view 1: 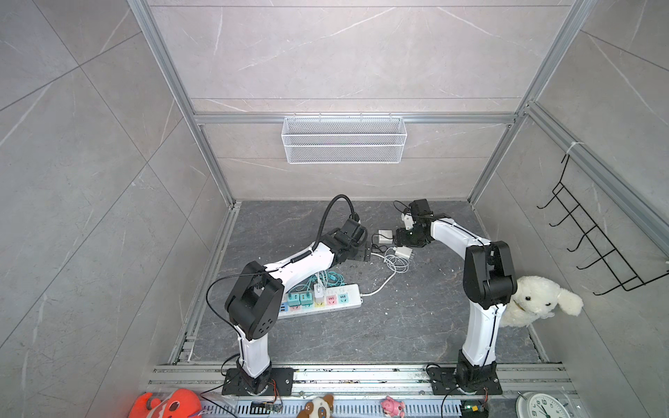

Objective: Insert the plug
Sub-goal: 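Move both grippers over the two white chargers farther from the robot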

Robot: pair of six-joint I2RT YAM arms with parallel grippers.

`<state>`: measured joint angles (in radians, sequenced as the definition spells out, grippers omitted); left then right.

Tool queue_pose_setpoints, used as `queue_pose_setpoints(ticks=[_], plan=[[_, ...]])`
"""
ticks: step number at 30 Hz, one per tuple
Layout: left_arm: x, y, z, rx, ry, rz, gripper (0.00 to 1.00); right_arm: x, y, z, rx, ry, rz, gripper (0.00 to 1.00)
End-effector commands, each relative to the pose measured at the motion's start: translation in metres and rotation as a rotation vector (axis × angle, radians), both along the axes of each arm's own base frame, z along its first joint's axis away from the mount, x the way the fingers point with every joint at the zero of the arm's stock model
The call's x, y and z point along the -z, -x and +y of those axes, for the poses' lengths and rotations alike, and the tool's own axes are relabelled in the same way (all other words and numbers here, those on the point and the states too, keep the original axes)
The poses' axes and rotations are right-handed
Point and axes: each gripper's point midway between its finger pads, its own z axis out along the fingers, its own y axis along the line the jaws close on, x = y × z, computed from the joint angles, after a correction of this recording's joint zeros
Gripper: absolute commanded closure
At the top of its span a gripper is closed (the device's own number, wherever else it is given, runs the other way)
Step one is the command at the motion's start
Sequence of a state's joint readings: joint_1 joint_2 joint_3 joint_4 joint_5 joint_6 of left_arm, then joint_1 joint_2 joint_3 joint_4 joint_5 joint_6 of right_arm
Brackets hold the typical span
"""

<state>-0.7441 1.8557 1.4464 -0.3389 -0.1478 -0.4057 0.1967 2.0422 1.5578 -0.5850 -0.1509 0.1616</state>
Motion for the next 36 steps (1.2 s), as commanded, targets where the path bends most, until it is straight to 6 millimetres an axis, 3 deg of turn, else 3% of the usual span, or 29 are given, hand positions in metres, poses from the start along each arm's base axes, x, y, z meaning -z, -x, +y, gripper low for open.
queue_pose_setpoints(ticks=[1,6,11,18,19,20,28,36], plan=[[-0.014,-0.021,-0.022,0.114,-0.003,-0.078,0.12,-0.003,-0.009,0.012,0.039,-0.091,-0.010,0.39],[-0.009,-0.049,-0.053,0.283,-0.049,-0.130,0.12,-0.009,-0.012,-0.001,0.178,-0.139,-0.017,0.39],[-0.001,-0.078,-0.073,0.381,-0.016,-0.168,0.11,-0.015,-0.024,-0.017,0.313,-0.292,-0.043,0.40],[0.011,-0.082,-0.103,0.591,0.029,-0.214,0.11,-0.032,-0.025,-0.028,0.361,-0.384,-0.075,0.39],[0.031,-0.083,-0.105,0.609,0.013,-0.191,0.11,-0.034,-0.024,-0.030,0.363,-0.392,-0.079,0.39],[0.036,-0.083,-0.105,0.627,0.005,-0.192,0.10,-0.036,-0.022,-0.034,0.365,-0.396,-0.081,0.39],[0.047,-0.107,-0.108,0.623,0.018,-0.193,0.08,-0.032,-0.016,-0.047,0.390,-0.446,-0.088,0.40],[0.040,-0.092,-0.091,0.588,0.014,-0.200,0.08,-0.018,-0.067,-0.038,0.414,-0.529,-0.095,0.42]])
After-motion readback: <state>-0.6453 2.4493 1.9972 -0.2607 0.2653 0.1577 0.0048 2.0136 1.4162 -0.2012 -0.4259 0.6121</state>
